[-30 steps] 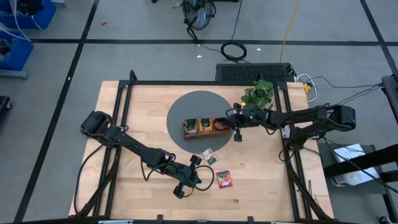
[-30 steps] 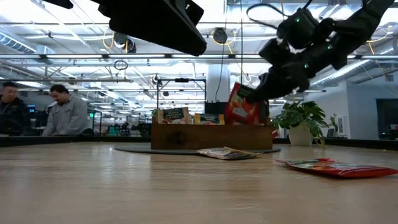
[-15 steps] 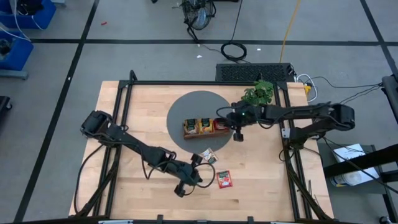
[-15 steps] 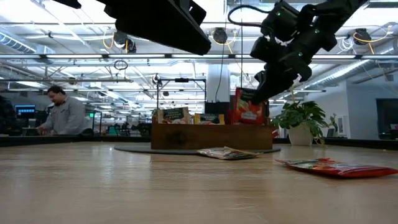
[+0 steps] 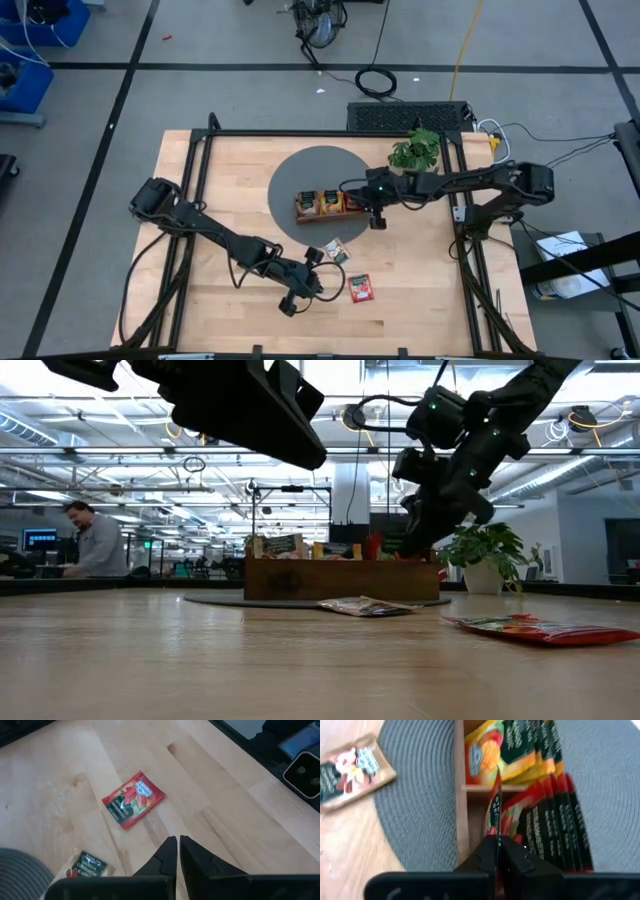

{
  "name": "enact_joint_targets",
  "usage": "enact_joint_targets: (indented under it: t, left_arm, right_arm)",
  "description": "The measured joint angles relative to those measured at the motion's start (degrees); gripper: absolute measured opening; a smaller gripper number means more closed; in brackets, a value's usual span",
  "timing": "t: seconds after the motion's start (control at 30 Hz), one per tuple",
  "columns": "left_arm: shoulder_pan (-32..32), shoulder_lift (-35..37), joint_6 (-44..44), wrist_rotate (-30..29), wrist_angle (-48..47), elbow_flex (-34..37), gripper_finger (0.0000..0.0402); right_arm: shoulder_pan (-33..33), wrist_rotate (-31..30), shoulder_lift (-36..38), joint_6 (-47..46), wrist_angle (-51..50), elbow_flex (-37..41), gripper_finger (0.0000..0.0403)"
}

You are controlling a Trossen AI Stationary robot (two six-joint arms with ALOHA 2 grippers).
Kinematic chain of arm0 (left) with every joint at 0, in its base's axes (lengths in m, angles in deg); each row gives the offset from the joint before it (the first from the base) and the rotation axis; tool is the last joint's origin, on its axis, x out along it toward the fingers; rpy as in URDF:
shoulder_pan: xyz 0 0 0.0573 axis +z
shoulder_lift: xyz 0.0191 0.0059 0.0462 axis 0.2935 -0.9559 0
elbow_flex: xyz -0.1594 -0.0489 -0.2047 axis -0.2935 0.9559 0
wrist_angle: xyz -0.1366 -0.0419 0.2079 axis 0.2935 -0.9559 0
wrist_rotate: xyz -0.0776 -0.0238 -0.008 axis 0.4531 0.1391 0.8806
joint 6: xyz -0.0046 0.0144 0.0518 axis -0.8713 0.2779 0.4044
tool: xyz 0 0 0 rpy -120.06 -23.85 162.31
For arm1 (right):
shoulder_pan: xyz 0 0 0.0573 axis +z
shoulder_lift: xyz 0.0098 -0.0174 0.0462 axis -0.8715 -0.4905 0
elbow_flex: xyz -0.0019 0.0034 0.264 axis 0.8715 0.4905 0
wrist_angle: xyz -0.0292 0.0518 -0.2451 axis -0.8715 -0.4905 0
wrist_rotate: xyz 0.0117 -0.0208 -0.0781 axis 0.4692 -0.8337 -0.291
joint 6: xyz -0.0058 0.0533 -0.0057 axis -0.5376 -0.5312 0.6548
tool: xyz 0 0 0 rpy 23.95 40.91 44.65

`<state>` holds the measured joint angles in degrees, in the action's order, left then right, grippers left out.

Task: Pick & Place Tea
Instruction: Put the red tea bag into the right section of the wooden organizer, then put the brown tea bag into the left section of the wooden organizer

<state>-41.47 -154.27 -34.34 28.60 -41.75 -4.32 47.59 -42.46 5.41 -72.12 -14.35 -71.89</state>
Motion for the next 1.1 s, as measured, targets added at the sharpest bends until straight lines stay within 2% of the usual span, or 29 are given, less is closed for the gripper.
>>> enact_joint_targets:
  t: [0.13, 0.33, 0.47, 0.57, 0.73, 0.83, 0.97, 1.1]
  left_arm:
    - [0.0, 0.0, -0.6, 0.0, -0.2, 0.1, 0.0030]
    - [-0.3, 0.0, -1.5, 0.0, -0.7, 0.2, 0.0030]
    - [-1.0, 0.0, -1.0, 0.0, 2.7, 2.9, 0.0030]
    - [-1.3, 0.0, -1.2, 0.0, 8.8, 6.6, 0.0030]
    - [-1.6, 0.0, -3.5, -1.4, 18.1, 13.4, 0.0030]
    - [-1.5, 0.0, -5.0, -4.1, 22.8, 16.9, 0.0030]
    - [-0.6, 0.0, -7.0, -9.1, 28.6, 19.9, 0.0030]
    - [0.0, 0.0, -10.9, -12.4, 28.8, 20.2, 0.0031]
  right_arm:
    - [0.0, -2.7, 0.1, -0.9, 1.3, 0.0, 0.0033]
    - [0.0, -6.2, 3.3, -4.2, 2.4, 0.0, 0.0108]
    - [0.0, -6.2, 6.8, -6.5, 2.2, 0.0, 0.0152]
    - [0.9, -5.8, 9.6, -10.5, 1.6, 0.0, 0.0172]
    - [9.2, -4.1, 10.7, -14.3, 5.8, 2.3, 0.0167]
    - [15.3, -4.5, 8.4, -15.5, 12.7, 5.1, 0.0153]
    - [22.3, -9.8, 4.2, -17.4, 30.1, 10.6, 0.0135]
    - [26.0, -13.3, -1.9, -20.1, 46.2, 15.2, 0.0119]
